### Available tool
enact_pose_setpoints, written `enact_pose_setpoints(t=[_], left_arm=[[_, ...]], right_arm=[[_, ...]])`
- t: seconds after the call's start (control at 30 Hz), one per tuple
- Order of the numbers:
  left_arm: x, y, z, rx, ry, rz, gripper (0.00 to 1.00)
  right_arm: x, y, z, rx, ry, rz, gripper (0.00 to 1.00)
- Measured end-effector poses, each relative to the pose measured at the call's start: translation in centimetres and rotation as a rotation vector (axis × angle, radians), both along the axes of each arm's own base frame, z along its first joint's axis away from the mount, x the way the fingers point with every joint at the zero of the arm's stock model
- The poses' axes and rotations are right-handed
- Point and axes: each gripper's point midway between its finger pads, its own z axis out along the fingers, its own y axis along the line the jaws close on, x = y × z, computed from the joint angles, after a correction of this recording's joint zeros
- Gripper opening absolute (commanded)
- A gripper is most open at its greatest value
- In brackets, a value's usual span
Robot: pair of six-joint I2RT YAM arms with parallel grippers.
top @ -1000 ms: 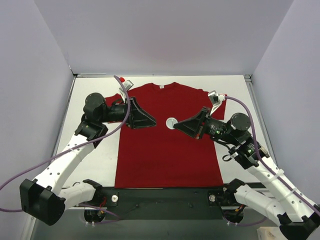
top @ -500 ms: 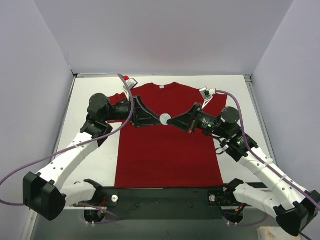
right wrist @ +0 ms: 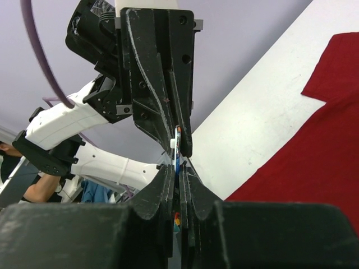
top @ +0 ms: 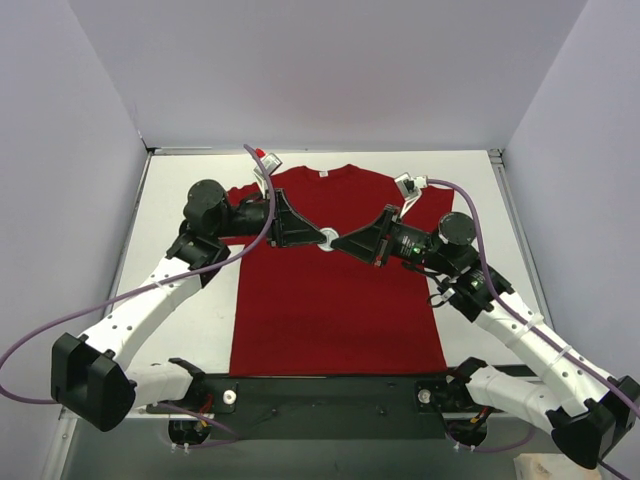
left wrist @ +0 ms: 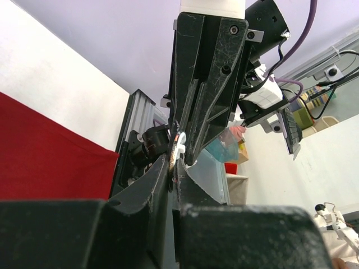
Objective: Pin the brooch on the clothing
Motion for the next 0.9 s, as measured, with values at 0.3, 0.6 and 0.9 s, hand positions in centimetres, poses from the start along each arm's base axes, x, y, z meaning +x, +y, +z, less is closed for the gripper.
enact_pose_setpoints(t=[0.3, 0.6, 0.9], left_arm=[[0.06, -0.11, 0.25, 0.006, -0.024, -0.005, 0.00], [0.02, -0.03, 0.21, 0.017, -0.035, -0.002, 0.35], [0.10, 0.16, 0.33, 0.016, -0.032, 0.005, 0.01]], right_arm=[[0.06, -0.06, 0.05, -0.004, 0.000, -0.005, 0.00], [-0.05, -0.17, 0.13, -0.017, -0.011, -0.005, 0.00], [-0.11, -0.24, -0.10, -0.026, -0.008, -0.005, 0.00]])
